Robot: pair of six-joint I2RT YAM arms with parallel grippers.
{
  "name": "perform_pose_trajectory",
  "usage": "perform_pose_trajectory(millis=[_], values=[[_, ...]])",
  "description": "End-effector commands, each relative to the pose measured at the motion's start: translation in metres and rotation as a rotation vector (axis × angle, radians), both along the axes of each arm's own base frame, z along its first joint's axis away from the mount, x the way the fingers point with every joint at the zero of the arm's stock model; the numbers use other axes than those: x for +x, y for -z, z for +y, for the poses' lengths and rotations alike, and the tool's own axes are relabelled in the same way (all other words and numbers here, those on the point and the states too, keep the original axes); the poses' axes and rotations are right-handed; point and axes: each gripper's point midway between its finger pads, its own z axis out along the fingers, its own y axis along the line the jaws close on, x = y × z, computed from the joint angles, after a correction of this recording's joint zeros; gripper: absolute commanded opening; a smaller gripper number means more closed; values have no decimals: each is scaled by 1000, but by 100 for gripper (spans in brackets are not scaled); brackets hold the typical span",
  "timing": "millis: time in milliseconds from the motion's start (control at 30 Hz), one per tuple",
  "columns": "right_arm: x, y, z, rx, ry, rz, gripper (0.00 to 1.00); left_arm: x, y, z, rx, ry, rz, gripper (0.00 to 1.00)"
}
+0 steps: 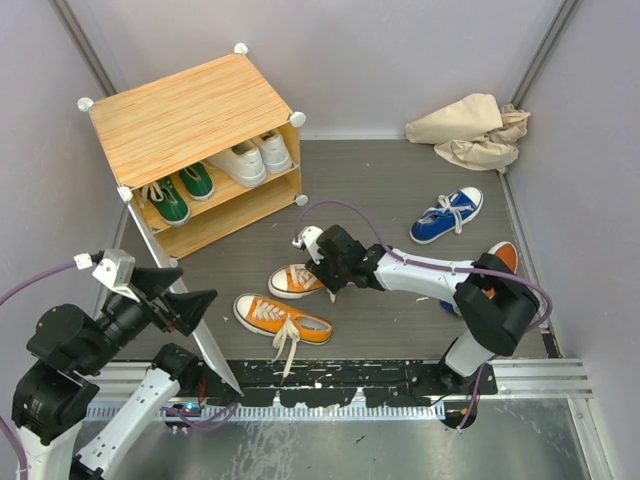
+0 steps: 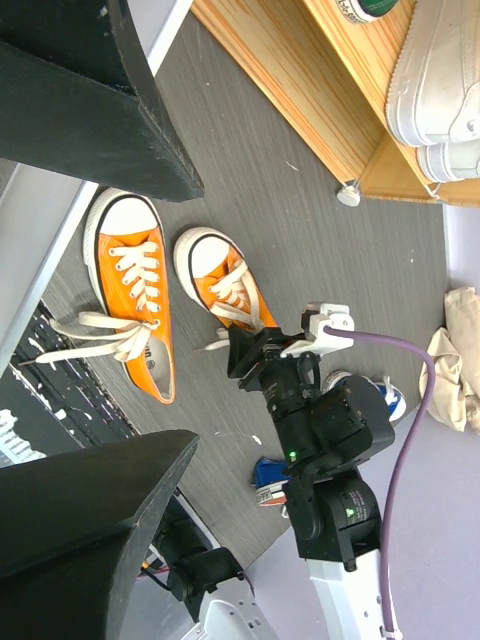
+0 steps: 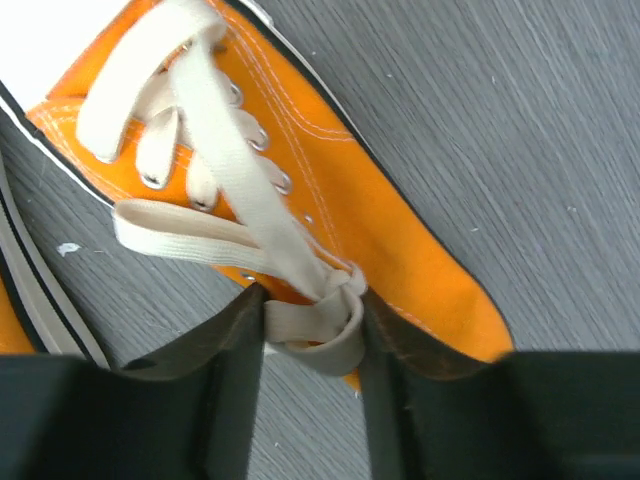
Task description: Place and organize the shoes in the shoe cabinet
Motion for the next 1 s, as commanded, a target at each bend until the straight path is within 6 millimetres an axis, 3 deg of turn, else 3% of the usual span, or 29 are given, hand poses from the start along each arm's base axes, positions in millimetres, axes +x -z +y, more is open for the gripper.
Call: perform_pose_trajectory(millis=[0, 100, 267, 367, 467, 600, 633, 700, 733, 833, 900, 967], values=[[-10, -11, 34, 151, -53, 63, 30, -11, 22, 3, 14, 0, 111, 98], [-16, -23, 42, 228, -47, 70, 23, -13, 22, 6, 18, -8, 114, 98], [-20, -67, 63, 372, 15, -8, 3, -14, 23, 9, 20, -24, 113, 98], [-26, -90, 80, 450, 59, -32, 1, -13, 26, 10, 23, -32, 120, 98], [-33, -85, 97, 452, 46, -20, 1, -12, 28, 10, 23, -33, 125, 98], [-35, -59, 105, 376, 38, 19, 3, -12, 29, 10, 19, -37, 127, 98], [-36, -54, 104, 364, 38, 26, 10, -13, 29, 11, 20, -39, 127, 98], [-39, -47, 100, 345, 44, 39, 39, -13, 30, 12, 23, -41, 128, 98], [-41, -46, 98, 340, 39, 41, 47, -13, 31, 12, 25, -43, 130, 98], [-49, -59, 93, 360, -6, 34, 77, -14, 33, 12, 30, -42, 133, 98], [-57, -75, 89, 364, -54, 31, 88, -13, 34, 12, 31, -43, 135, 98], [-64, -90, 83, 354, -107, 23, 92, -14, 35, 12, 33, -43, 135, 98]])
